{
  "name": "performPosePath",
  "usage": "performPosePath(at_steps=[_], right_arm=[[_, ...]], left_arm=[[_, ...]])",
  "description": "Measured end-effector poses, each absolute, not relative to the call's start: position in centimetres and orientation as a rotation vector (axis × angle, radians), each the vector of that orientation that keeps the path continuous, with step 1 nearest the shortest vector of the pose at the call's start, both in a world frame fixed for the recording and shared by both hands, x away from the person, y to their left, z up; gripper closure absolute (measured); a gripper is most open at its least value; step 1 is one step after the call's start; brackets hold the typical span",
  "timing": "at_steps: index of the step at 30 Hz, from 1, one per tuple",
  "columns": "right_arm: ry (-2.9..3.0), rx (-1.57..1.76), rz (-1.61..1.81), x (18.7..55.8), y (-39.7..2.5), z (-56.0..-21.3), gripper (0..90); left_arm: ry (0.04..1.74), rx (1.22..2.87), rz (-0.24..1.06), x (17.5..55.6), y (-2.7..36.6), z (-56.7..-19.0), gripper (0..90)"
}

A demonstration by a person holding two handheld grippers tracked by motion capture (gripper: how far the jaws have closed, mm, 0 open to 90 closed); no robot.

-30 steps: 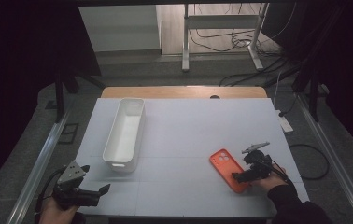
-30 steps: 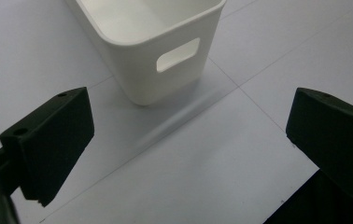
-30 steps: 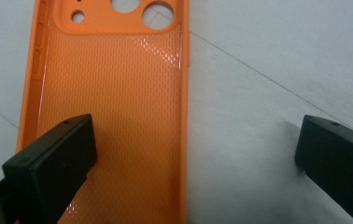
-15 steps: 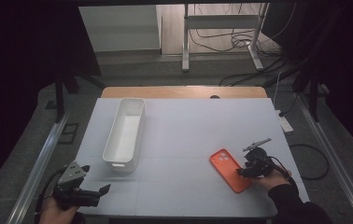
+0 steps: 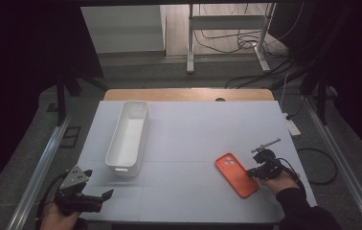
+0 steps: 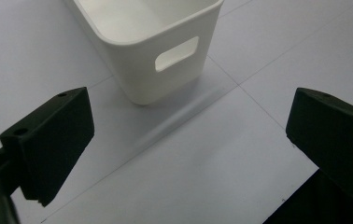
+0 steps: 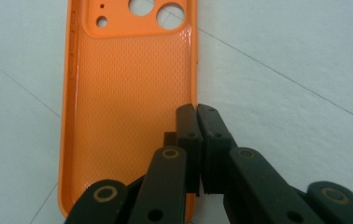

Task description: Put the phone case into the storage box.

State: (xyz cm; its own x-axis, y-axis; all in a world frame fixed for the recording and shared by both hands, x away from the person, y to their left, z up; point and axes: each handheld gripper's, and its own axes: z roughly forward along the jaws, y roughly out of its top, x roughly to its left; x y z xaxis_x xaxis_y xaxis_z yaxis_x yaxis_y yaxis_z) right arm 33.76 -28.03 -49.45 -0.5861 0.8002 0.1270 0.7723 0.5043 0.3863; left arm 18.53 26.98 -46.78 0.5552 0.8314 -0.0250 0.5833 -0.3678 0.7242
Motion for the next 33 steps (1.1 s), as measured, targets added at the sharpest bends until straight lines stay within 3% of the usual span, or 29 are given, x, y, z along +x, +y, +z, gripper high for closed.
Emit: performPosePath(at_steps=[33], right_arm=[[2.549, 1.272, 0.799, 32.5, -27.5, -46.8, 88.6]], left_arm=[[1.150, 2.027, 0.381, 18.8, 27.8, -46.7, 0.4]])
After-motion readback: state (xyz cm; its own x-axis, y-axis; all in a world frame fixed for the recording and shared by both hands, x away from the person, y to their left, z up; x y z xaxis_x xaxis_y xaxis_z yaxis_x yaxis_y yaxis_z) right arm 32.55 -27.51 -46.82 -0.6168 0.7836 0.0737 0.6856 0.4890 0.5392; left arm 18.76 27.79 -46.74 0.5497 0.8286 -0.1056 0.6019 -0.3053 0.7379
